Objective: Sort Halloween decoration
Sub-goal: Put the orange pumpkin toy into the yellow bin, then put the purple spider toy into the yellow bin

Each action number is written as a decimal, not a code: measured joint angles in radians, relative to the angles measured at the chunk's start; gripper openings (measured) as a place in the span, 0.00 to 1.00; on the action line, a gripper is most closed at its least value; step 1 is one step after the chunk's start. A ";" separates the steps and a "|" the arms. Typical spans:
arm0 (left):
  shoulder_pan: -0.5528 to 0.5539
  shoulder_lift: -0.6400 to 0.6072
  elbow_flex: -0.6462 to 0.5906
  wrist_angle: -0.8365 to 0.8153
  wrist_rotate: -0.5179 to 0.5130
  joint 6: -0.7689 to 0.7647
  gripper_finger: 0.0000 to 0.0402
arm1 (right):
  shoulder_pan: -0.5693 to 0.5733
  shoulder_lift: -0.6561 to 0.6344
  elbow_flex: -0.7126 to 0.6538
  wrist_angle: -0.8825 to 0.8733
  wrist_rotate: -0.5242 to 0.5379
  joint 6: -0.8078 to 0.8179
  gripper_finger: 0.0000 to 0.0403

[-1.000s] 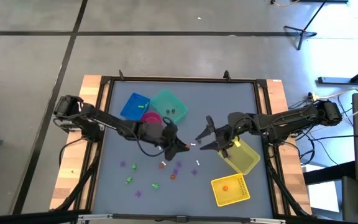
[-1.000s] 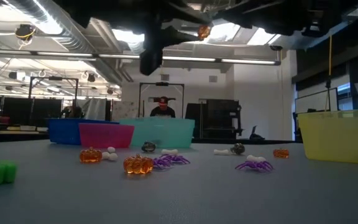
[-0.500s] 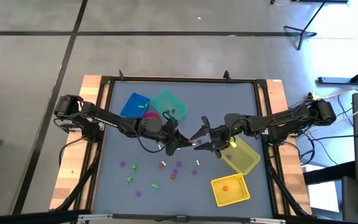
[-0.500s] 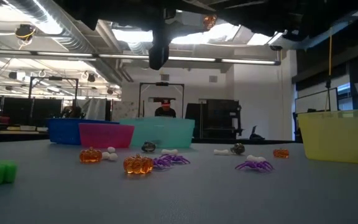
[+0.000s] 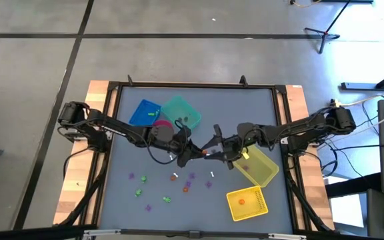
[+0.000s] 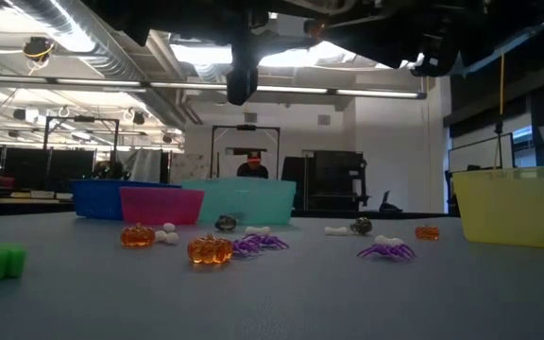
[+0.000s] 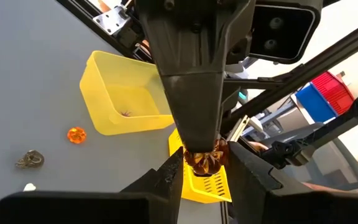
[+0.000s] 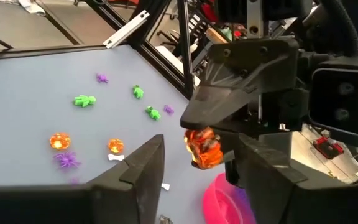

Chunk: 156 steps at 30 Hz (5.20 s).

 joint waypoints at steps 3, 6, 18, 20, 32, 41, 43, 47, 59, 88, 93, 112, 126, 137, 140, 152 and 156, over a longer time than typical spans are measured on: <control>0.000 0.000 0.000 0.000 0.000 0.000 0.22 | 0.000 0.000 0.000 0.000 0.000 0.000 0.39; 0.000 0.000 0.000 0.000 0.000 0.000 0.22 | 0.000 0.000 0.000 -0.002 0.000 0.000 0.33; 0.000 0.000 0.000 -0.001 -0.001 0.000 0.22 | 0.000 0.000 0.000 0.009 0.001 0.000 0.27; 0.000 0.000 0.000 -0.001 -0.001 0.000 0.22 | 0.000 0.000 0.000 0.013 0.001 0.000 0.27; 0.000 0.000 0.000 -0.001 -0.002 0.000 0.22 | 0.000 0.000 0.000 0.020 0.001 -0.014 0.27; 0.000 0.000 0.000 -0.001 -0.002 0.000 0.22 | 0.000 -0.001 0.000 0.020 0.001 -0.014 0.27; 0.000 0.000 0.000 -0.001 -0.002 0.000 0.22 | 0.000 -0.001 0.000 0.019 0.001 -0.014 0.27; 0.000 0.000 0.000 -0.001 -0.002 0.000 0.22 | 0.000 -0.001 0.000 0.019 0.001 -0.014 0.27; 0.000 0.000 0.000 -0.003 0.001 0.000 0.22 | 0.000 -0.002 0.000 0.009 0.000 -0.015 0.13; 0.000 0.000 0.000 0.001 -0.003 0.002 0.47 | 0.000 -0.002 -0.001 0.005 0.018 -0.014 0.10; 0.000 0.000 0.000 0.001 -0.003 0.052 0.47 | 0.000 -0.028 0.000 -0.088 0.029 -0.014 0.10; 0.000 0.000 0.000 -0.018 -0.001 0.055 0.47 | 0.035 -0.226 0.000 -0.512 -0.100 0.341 0.11; -0.030 0.000 0.000 -0.029 -0.008 0.221 0.47 | 0.372 -0.234 0.000 -0.752 -0.133 0.881 0.11; -0.067 0.000 0.000 -0.029 -0.009 0.312 0.47 | 0.510 -0.234 0.000 -0.796 -0.132 1.230 0.11; -0.074 0.000 0.000 -0.031 -0.009 0.326 0.47 | 0.527 -0.234 0.000 -0.811 -0.113 1.264 0.13; -0.085 0.000 0.000 -0.032 -0.010 0.345 0.47 | 0.524 -0.233 0.000 -0.860 -0.058 1.296 0.38; -0.085 0.000 0.000 -0.035 -0.036 0.345 0.47 | 0.524 -0.233 0.000 -0.867 -0.052 1.296 0.40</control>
